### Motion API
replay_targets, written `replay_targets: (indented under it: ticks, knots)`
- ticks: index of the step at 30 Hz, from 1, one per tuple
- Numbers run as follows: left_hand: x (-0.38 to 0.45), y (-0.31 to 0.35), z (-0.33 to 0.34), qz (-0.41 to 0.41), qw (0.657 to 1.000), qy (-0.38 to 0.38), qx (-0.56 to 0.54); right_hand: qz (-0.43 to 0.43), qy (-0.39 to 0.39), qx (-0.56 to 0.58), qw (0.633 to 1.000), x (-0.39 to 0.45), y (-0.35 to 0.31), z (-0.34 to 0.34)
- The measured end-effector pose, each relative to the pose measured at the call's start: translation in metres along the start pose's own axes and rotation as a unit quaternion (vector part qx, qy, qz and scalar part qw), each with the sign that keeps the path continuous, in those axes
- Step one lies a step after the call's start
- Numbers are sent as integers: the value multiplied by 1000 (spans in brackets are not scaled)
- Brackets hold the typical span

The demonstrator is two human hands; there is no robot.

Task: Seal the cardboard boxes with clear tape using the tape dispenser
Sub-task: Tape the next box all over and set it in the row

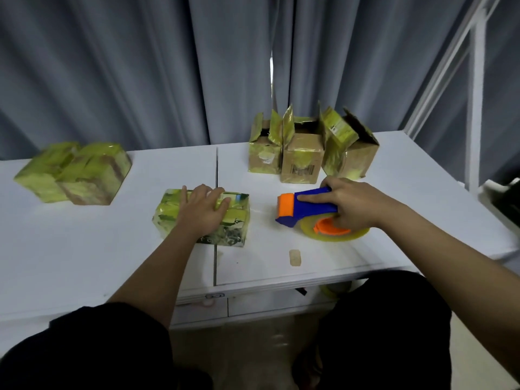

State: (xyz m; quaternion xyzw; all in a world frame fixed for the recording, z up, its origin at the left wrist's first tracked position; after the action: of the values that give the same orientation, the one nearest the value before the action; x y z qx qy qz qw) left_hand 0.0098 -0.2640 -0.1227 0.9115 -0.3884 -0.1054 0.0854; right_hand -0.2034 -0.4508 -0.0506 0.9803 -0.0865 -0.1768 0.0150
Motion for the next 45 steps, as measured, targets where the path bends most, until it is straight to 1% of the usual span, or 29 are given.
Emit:
replay_targets:
  ticks: [5,8,11,14,16,18,23,27,32,36,39,42,44,45]
  knots:
    - [-1,1,-2,2,1000,2,9,21,-23,-67,997,10,-16,0]
    - [0,0,-2,3,1000,-1,6,18,-38,-106,993,19,-35,-2]
    - [-2,-1,-2,13,1000,12,2,22,-53,-129,990,29,-48,-2]
    - [-3,3,-6,38,998,47,-1,28,-69,-135,988,38,-57,-2]
    - [-6,14,-10,73,994,74,35,34,-81,-137,987,46,-65,-3]
    - [-7,29,-7,98,990,74,76,41,-92,-142,985,54,-73,-2]
    - [-10,37,3,25,998,50,-23,68,-128,-163,976,73,-89,1]
    - [-9,40,5,47,993,107,6,75,-143,-185,969,80,-95,-1]
    - [-9,40,5,37,995,91,8,86,-168,-171,967,80,-94,-2]
    - [-10,39,4,25,997,69,-33,95,-190,-158,964,80,-98,-3]
    - [-9,40,3,29,996,70,-49,101,-188,-147,966,81,-96,-3]
    - [-15,39,-1,37,992,90,-74,108,-193,-134,966,84,-95,0]
    - [-25,28,-7,37,989,119,-81,110,-195,-135,965,87,-95,1]
    - [-29,19,-8,31,989,120,-79,103,-193,-129,967,88,-95,0]
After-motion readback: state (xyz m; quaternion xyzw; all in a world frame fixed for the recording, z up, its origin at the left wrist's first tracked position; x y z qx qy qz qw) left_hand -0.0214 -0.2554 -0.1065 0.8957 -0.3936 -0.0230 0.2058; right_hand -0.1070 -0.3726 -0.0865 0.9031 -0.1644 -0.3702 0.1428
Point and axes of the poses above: each hand's wrist, its own x-axis towards the middle knuckle, its own z-axis out of the palm, y = z × x, the point moved 7 cm from there along x, towards the middle knuckle, and after that the axes turned 12 degrees about -y, right-handed, at the moved point
